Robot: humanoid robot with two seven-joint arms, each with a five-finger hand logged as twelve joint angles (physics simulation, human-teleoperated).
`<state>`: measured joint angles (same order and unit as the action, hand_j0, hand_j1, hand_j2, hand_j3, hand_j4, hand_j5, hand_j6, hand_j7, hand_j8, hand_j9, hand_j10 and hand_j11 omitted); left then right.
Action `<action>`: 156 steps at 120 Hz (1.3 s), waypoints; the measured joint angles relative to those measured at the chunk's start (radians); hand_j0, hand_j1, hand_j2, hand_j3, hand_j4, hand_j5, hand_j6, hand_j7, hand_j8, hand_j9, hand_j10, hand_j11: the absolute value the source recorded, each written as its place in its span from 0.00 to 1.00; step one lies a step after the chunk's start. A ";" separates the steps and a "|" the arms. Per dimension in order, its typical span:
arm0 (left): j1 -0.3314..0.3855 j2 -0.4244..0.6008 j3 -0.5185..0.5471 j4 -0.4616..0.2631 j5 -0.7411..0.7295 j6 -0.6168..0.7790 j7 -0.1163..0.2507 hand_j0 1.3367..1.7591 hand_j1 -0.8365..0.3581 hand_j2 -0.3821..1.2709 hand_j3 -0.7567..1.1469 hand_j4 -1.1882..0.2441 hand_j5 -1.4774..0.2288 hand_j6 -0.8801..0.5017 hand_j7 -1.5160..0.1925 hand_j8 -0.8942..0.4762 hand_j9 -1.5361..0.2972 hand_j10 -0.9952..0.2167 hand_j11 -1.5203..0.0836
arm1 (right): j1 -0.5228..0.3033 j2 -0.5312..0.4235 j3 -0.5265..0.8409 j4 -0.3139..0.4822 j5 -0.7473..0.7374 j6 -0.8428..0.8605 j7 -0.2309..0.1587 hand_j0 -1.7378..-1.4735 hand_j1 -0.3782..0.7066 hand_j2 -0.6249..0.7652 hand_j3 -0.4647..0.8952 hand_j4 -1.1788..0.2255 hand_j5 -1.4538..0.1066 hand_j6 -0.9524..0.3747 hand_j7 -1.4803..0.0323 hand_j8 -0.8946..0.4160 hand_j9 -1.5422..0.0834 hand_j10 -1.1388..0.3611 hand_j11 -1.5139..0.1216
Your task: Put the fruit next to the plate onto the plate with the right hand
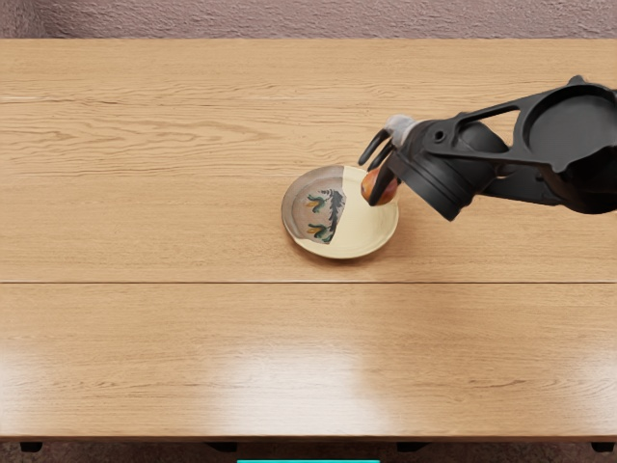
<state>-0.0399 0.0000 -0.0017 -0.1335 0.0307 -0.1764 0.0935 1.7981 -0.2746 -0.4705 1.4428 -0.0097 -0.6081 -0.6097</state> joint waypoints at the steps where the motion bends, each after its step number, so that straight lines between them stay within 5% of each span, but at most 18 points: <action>1: 0.000 0.000 0.000 0.000 0.000 0.000 0.000 0.76 0.76 0.26 0.40 0.67 0.69 0.47 0.71 0.48 0.67 0.63 0.76 | 0.001 0.004 0.000 -0.002 0.001 0.000 0.000 0.30 0.70 0.86 0.34 0.30 0.22 0.30 0.29 0.43 0.28 0.42 0.27; 60: 0.000 0.000 0.000 0.000 0.000 0.000 0.000 0.76 0.76 0.26 0.40 0.67 0.69 0.47 0.71 0.48 0.67 0.63 0.76 | -0.087 0.201 0.000 -0.181 0.002 -0.002 -0.001 0.30 0.71 0.80 0.34 0.31 0.26 0.29 0.32 0.40 0.32 0.33 0.30; 85: 0.000 0.000 0.000 0.000 0.000 0.000 0.000 0.76 0.76 0.26 0.40 0.67 0.69 0.47 0.71 0.48 0.67 0.63 0.76 | -0.091 0.219 0.000 -0.188 -0.003 -0.003 -0.001 0.30 0.58 0.56 0.34 0.45 0.45 0.36 0.50 0.38 0.50 0.42 0.48; 113: 0.000 0.000 0.000 0.000 0.000 0.000 0.000 0.76 0.76 0.26 0.40 0.67 0.69 0.47 0.71 0.48 0.67 0.63 0.76 | -0.069 0.217 0.000 -0.189 -0.003 -0.003 -0.001 0.30 0.38 0.46 0.34 0.60 0.64 0.48 0.69 0.46 0.67 0.54 0.65; 134: 0.000 0.000 0.000 0.000 0.000 0.000 0.000 0.76 0.76 0.26 0.40 0.67 0.69 0.47 0.71 0.48 0.67 0.63 0.76 | -0.025 0.164 0.022 -0.183 0.000 -0.003 -0.001 0.30 0.22 0.45 0.34 0.71 0.78 0.59 0.82 0.56 0.80 0.64 0.78; 156: 0.000 0.000 0.000 0.000 0.000 0.000 0.000 0.76 0.76 0.26 0.40 0.67 0.69 0.47 0.71 0.48 0.67 0.63 0.76 | -0.022 -0.077 0.254 -0.118 -0.001 -0.003 -0.001 0.30 0.14 0.45 0.34 0.76 0.84 0.64 0.89 0.61 0.86 0.69 0.84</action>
<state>-0.0399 0.0000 -0.0015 -0.1334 0.0307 -0.1764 0.0936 1.7760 -0.3519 -0.2168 1.3244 -0.0104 -0.6109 -0.6109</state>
